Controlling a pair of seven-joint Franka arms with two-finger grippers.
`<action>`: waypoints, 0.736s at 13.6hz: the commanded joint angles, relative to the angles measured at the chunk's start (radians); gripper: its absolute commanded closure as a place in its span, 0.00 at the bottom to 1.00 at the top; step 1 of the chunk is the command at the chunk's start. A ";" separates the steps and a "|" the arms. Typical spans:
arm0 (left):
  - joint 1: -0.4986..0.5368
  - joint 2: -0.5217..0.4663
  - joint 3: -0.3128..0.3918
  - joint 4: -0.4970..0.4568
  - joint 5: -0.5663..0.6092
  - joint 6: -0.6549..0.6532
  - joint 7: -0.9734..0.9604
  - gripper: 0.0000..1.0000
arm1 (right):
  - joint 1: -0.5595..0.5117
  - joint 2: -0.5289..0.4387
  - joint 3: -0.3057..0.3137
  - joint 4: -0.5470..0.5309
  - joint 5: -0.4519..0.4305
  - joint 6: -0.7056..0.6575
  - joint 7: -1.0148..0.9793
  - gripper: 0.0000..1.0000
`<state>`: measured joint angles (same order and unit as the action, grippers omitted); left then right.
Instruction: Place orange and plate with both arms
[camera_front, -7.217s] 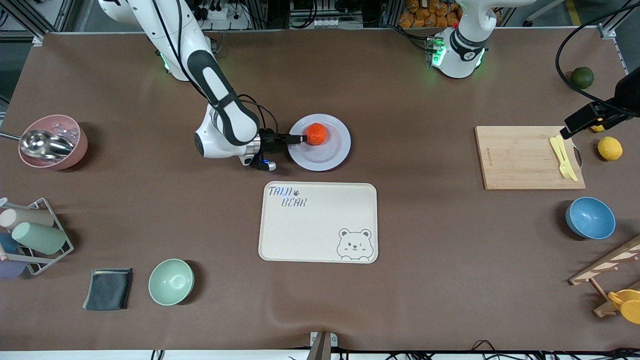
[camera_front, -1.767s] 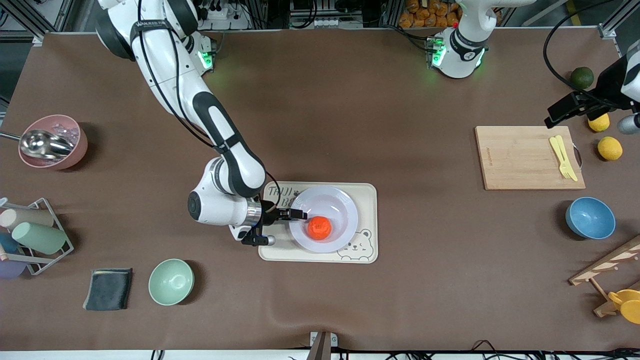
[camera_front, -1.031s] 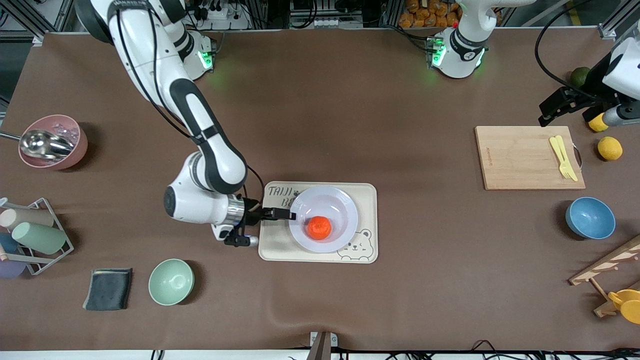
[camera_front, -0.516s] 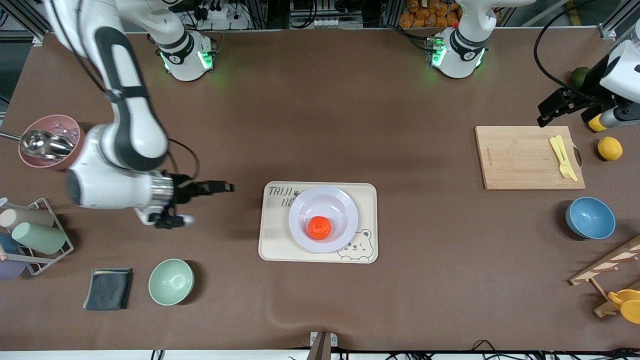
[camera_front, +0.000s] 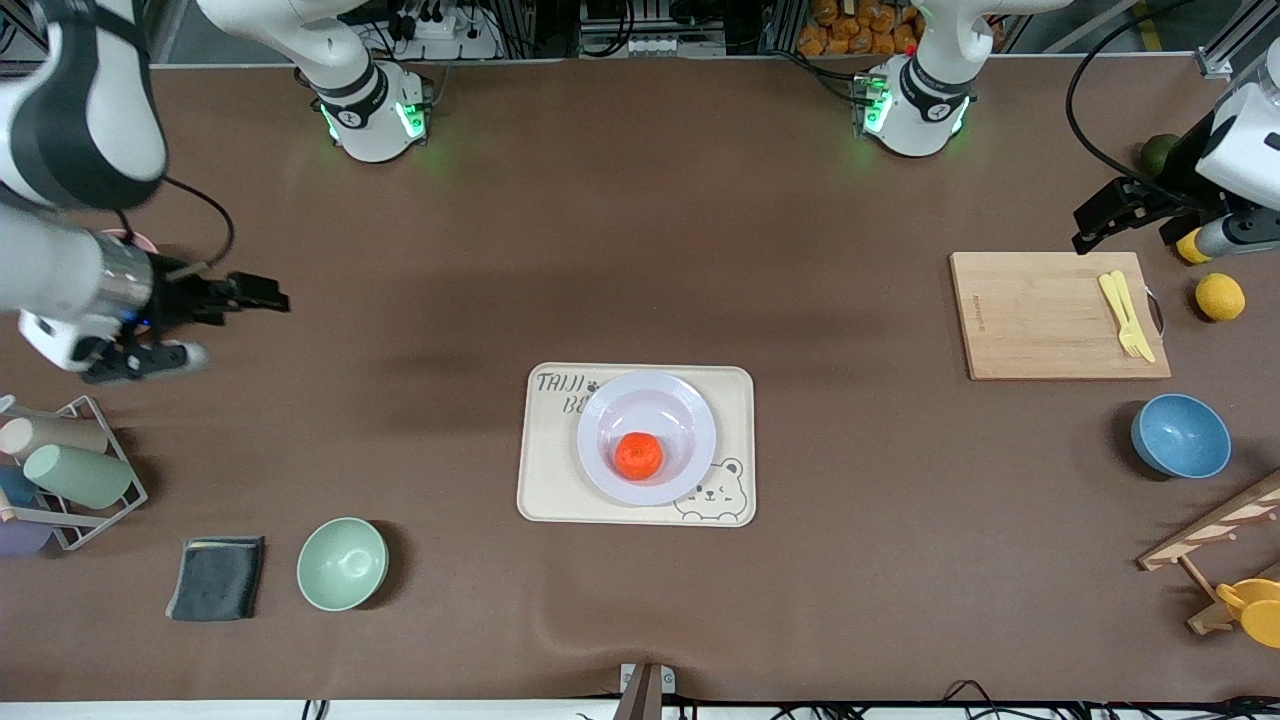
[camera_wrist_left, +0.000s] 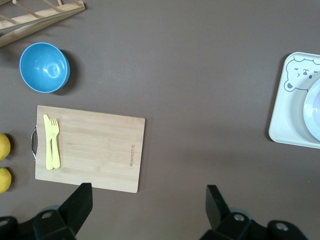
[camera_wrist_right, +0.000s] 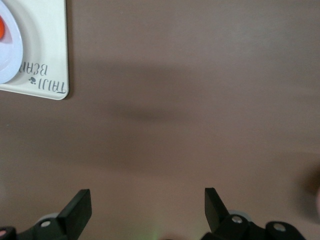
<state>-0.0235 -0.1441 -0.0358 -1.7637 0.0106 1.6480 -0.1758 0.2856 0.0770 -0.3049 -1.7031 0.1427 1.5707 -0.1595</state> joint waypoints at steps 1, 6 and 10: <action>0.013 -0.025 -0.004 -0.040 0.016 0.015 0.022 0.00 | -0.187 -0.111 0.179 -0.047 -0.092 -0.018 0.073 0.00; 0.013 -0.028 -0.004 -0.046 0.008 0.015 0.022 0.00 | -0.233 -0.178 0.247 0.005 -0.160 -0.063 0.230 0.00; 0.013 -0.028 -0.004 -0.046 0.006 0.015 0.022 0.00 | -0.315 -0.158 0.290 0.098 -0.163 -0.067 0.195 0.00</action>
<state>-0.0198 -0.1444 -0.0351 -1.7854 0.0106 1.6487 -0.1758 0.0229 -0.0925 -0.0530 -1.6603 0.0026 1.5145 0.0518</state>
